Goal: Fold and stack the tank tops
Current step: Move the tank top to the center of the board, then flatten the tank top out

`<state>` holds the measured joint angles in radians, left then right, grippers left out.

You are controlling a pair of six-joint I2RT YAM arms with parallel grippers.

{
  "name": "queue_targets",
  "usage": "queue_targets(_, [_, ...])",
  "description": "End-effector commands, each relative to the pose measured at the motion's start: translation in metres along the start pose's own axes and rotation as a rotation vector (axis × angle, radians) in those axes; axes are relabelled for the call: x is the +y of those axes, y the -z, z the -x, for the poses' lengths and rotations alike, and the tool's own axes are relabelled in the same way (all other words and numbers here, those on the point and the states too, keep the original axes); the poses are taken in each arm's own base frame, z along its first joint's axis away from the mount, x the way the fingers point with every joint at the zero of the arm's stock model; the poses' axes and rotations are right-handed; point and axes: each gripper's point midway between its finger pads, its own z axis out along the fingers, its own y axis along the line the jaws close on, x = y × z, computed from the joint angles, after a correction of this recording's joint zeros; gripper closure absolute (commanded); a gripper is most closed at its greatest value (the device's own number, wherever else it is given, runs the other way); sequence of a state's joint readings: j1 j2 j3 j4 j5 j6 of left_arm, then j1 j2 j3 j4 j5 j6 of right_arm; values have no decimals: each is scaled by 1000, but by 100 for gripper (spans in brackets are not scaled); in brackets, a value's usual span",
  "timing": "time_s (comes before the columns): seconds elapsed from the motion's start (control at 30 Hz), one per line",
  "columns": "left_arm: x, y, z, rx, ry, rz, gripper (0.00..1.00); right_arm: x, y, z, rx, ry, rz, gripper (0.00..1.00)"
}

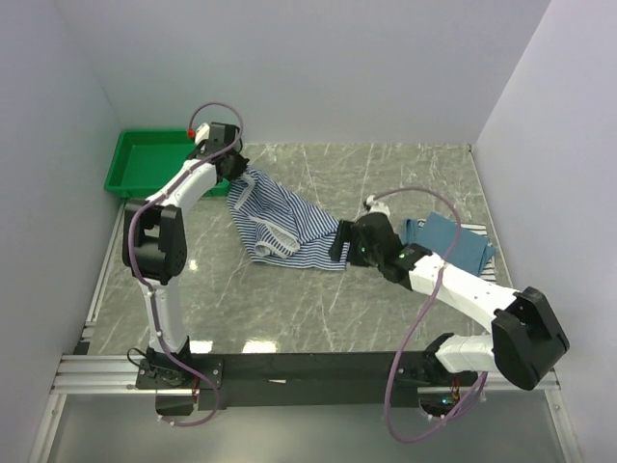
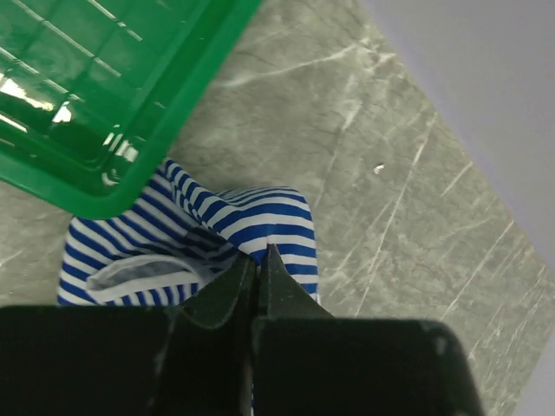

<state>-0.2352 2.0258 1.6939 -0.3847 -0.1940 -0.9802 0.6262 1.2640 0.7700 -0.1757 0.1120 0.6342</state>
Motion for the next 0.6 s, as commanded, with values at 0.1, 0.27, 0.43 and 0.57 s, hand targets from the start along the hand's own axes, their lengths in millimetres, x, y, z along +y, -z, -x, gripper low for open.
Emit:
queue_targets(0.1, [-37,30,14,12,40,-146,99,-19,-18,-34,50,-78,-66,20])
queue_targets(0.27, [-34,29,11,26,37,-157,100,-27,-37,-45,80,-102,-116,31])
queue_targets(0.43, [-34,31,11,34,44,-161,99,-30,-52,-45,76,-126,-160,46])
queue_targets(0.57, [-33,33,14,27,43,-164,100,-36,-60,-46,71,-119,-195,53])
